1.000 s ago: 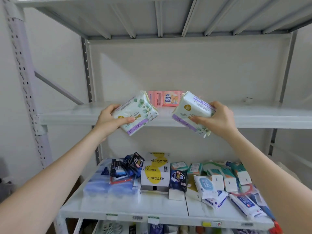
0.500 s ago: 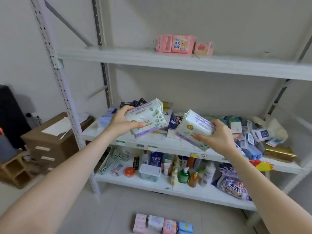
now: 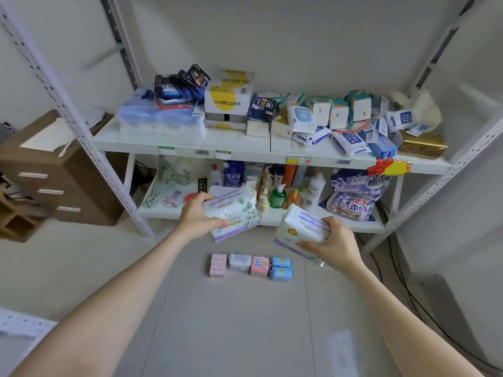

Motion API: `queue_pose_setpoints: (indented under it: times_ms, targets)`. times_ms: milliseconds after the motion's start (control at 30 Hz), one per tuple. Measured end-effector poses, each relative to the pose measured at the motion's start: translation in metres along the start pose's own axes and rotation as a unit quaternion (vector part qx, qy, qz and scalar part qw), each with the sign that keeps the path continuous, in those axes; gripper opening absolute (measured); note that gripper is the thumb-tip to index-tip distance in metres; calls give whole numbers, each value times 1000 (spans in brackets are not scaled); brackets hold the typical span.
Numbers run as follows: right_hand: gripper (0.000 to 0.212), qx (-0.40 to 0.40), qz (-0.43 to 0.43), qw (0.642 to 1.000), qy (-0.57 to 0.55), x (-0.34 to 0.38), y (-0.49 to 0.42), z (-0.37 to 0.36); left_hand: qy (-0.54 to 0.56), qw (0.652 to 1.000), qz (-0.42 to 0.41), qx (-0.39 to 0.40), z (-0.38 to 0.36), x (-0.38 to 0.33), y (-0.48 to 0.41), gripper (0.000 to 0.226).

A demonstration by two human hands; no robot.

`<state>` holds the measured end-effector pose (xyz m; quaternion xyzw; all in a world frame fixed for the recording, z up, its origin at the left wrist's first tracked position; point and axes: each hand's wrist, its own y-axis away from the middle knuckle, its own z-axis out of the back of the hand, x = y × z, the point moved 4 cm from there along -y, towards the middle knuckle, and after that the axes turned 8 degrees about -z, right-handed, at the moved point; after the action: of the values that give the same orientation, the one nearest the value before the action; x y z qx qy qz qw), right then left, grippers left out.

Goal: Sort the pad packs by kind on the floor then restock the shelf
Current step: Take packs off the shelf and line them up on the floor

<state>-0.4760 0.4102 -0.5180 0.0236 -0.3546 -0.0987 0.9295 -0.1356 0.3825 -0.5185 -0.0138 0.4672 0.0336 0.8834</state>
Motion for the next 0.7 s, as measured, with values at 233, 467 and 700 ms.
queue_pose_setpoints:
  times_ms: [233,467,700]
  targets:
    - [62,35,-67,997,14,-80,32,-48,-43,997,43,53,-66,57,28,67]
    - [59,81,-98,991,36,-135,37,-109,-56,992,64,92,-116,119,26,63]
    - [62,102,-105,988,48,-172,5,-204,-60,987,38,143,-162,205,-29,66]
